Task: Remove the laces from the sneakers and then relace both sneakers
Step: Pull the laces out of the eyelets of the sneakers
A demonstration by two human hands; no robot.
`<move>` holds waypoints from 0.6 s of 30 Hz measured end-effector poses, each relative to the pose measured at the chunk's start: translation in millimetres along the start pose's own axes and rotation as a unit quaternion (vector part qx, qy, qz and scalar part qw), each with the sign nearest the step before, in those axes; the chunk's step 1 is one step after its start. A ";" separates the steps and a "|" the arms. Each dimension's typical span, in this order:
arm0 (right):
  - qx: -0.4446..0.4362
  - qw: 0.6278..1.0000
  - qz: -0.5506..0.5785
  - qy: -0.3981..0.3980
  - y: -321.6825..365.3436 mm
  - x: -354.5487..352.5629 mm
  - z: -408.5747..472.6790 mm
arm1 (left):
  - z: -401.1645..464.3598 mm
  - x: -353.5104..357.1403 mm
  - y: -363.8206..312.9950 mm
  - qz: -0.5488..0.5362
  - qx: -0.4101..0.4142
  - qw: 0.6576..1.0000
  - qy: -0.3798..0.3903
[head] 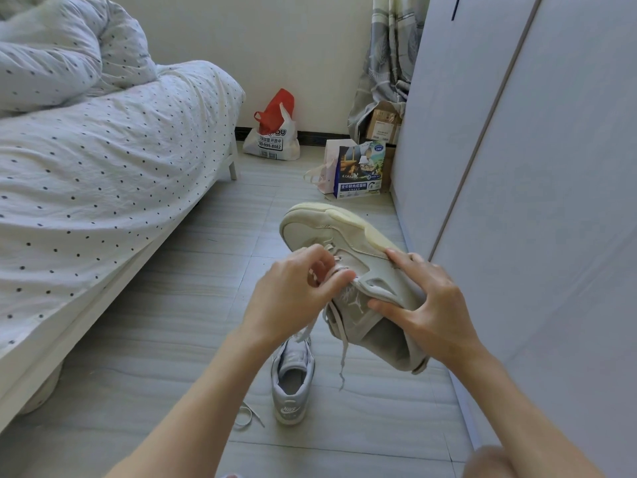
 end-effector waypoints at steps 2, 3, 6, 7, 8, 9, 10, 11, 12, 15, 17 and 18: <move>-0.016 1.000 -0.018 0.003 3.2 0.6 0.3 | -0.1 -1.0 -5.5 -0.014 0.032 0.999 -0.024; -0.021 1.000 -0.020 0.002 3.0 0.1 0.6 | 0.8 -2.0 -6.5 -0.030 0.036 0.998 -0.030; -0.012 1.000 -0.009 -0.005 -2.9 -1.1 1.2 | 4.9 -15.9 -1.5 -0.220 -0.007 0.974 -0.053; -0.002 1.000 -0.007 -0.008 -6.3 -1.3 1.4 | 6.1 -24.0 3.1 -0.321 -0.025 0.944 -0.067; 0.007 1.000 -0.008 -0.011 -10.0 -1.3 1.9 | 6.8 -30.5 8.6 -0.414 -0.042 0.906 -0.076; 0.016 1.000 -0.009 -0.012 -13.7 -1.3 2.4 | 6.8 -35.2 13.5 -0.480 -0.055 0.872 -0.082; 0.025 1.000 -0.012 -0.011 -17.0 -0.9 2.9 | 5.6 -38.9 18.2 -0.507 -0.067 0.854 -0.090; 0.032 0.999 -0.015 -0.009 -20.0 -0.7 3.4 | 4.3 -41.4 21.9 -0.504 -0.078 0.854 -0.099; 0.038 0.999 -0.017 -0.009 -22.6 -0.7 3.8 | 3.2 -42.7 25.2 -0.483 -0.090 0.864 -0.109; 0.050 0.998 -0.024 -0.010 -27.2 -1.4 3.3 | 1.7 -42.7 32.2 -0.374 -0.118 0.912 -0.118; 0.049 0.999 -0.020 -0.011 -26.3 -1.2 2.7 | 3.2 -35.0 30.0 -0.242 -0.109 0.961 -0.076; 0.046 0.999 -0.018 -0.010 -24.8 -0.7 2.3 | 3.4 -27.1 28.1 -0.163 -0.098 0.981 -0.042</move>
Point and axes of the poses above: each hand's wrist, its own z-axis towards the middle knuckle, its own x-axis out of the palm, y = z × x, the point moved 8 cm from there along z, towards the middle knuckle, and after that the axes turned 5 degrees about -x, right-handed, at the moved point
